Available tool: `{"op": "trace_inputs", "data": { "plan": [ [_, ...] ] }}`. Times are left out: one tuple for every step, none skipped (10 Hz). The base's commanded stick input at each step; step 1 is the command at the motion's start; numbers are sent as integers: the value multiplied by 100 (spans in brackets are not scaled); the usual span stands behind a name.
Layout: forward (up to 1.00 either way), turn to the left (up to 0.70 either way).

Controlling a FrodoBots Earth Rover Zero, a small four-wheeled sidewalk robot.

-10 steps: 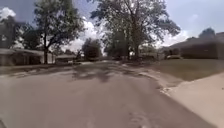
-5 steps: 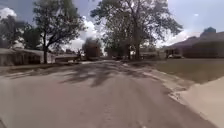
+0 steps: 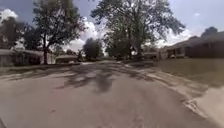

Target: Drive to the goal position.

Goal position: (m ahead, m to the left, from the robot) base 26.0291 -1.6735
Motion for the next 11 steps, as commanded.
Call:
{"op": "trace_inputs", "data": {
  "plan": [
    [70, 0],
    [70, 0],
    [70, 0],
    [70, 0],
    [70, 0],
    [70, 0],
    [70, 0],
    [70, 0],
    [70, 0],
    [70, 0],
    [70, 0]
  ]
}}
